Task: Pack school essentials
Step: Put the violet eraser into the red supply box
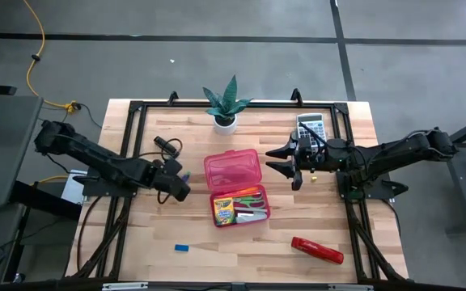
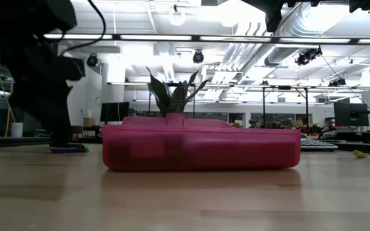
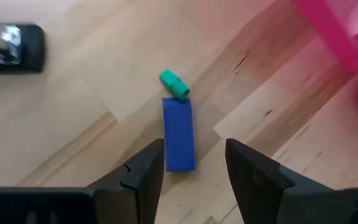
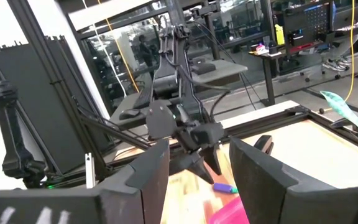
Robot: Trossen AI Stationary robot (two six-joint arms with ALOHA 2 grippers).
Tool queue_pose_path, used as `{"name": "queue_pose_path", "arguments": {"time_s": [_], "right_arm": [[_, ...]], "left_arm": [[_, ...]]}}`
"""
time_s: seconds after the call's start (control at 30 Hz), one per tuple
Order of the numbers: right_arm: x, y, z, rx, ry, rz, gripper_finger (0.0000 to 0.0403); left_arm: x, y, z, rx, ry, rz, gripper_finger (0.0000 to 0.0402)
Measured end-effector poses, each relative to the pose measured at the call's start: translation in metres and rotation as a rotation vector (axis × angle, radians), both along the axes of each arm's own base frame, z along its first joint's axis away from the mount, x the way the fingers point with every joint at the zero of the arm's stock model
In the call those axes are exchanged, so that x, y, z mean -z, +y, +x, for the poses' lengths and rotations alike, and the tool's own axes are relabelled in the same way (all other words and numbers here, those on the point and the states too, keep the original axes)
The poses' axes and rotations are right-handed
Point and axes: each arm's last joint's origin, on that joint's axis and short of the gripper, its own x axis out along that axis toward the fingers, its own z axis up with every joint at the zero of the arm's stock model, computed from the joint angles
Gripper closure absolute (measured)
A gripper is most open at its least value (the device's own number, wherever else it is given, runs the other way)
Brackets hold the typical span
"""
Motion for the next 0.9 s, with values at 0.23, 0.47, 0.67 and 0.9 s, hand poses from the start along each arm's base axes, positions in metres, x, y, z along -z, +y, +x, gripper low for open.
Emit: {"name": "queue_pose_path", "arguments": {"time_s": [0.23,0.47,0.67,0.9], "right_arm": [[0.000,0.000,0.000,0.000,0.001,0.000,0.0240],[0.001,0.000,0.000,0.000,0.010,0.001,0.0240],[0.001,0.000,0.000,0.000,0.015,0.000,0.0240],[0.002,0.000,0.000,0.000,0.017,0.000,0.0240]], "left_arm": [[0.020,0.012,0.010,0.001,0.095,-0.072,0.0241],[0.027,0.021,0.016,-0.018,0.110,-0.067,0.0241],[0.029,0.022,0.015,-0.004,0.141,-0.059,0.0259],[0.029,0.022,0.013,-0.007,0.153,-0.058,0.0330]]}}
